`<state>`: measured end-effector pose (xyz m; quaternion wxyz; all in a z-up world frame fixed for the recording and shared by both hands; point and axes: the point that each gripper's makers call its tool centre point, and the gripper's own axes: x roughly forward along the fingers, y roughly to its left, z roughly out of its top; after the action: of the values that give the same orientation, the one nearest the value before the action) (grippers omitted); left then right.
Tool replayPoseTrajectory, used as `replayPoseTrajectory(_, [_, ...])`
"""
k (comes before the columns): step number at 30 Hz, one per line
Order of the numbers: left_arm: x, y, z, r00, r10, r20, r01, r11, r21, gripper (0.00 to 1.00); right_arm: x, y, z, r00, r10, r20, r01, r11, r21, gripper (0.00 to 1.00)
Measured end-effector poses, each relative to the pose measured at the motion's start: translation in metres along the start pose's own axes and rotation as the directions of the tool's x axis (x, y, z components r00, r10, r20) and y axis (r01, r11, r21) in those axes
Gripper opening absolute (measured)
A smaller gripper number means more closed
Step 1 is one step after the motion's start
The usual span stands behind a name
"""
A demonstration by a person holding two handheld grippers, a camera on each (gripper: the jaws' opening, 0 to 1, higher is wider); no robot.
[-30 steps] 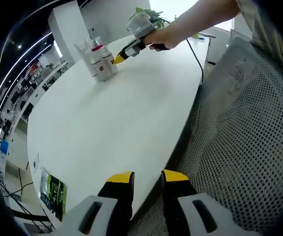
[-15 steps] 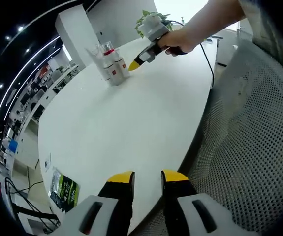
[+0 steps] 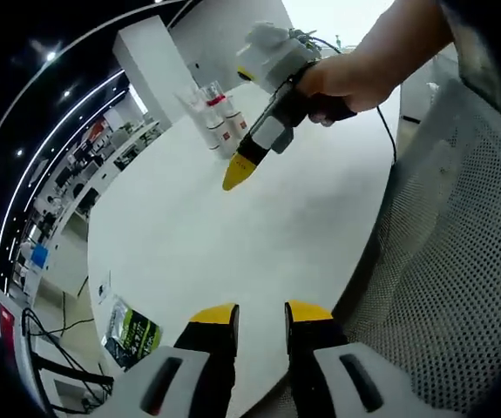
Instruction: Arrange the skincare products in the storage area until every visible bottle or jar stands upright without overlapping.
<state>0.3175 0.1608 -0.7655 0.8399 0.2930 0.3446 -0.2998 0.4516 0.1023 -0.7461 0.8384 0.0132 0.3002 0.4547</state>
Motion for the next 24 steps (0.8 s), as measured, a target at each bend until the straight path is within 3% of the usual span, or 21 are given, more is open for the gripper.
replayPoseTrajectory(6, [0.000,-0.001,-0.002,1.000,-0.001,-0.012,0.002,1.000,0.011,0.21,0.036,0.035,0.061,0.992,0.116,0.040,-0.111,0.988,-0.103,0.29])
replayPoseTrajectory(10, [-0.001,0.002,-0.003,1.000,0.009,-0.011,-0.009,1.000,0.008,0.21,0.062,0.067,0.099,0.978,0.206,0.041,-0.188,0.945,-0.268,0.32])
replayPoseTrajectory(13, [-0.001,0.001,-0.003,1.000,0.007,-0.013,-0.007,1.000,0.009,0.21,0.082,0.083,0.104,0.969,0.243,-0.037,-0.244,0.926,-0.287,0.36])
replayPoseTrajectory(15, [0.000,0.000,-0.004,1.000,0.005,-0.017,-0.005,1.000,0.005,0.21,0.093,0.092,0.108,0.965,0.254,-0.064,-0.259,0.889,-0.377,0.36])
replayPoseTrajectory(17, [-0.001,0.002,-0.002,1.000,0.012,-0.005,-0.012,1.000,0.002,0.21,0.109,0.101,0.105,0.958,0.251,-0.140,-0.287,0.830,-0.477,0.38])
replayPoseTrajectory(20, [-0.001,0.001,-0.002,1.000,0.009,-0.002,-0.009,1.000,0.004,0.21,0.129,0.108,0.093,0.936,0.241,-0.257,-0.345,0.780,-0.522,0.45])
replayPoseTrajectory(24, [0.001,-0.002,-0.005,1.000,-0.004,-0.023,0.004,1.000,0.014,0.21,0.153,0.109,0.088,0.918,0.206,-0.339,-0.378,0.715,-0.588,0.46])
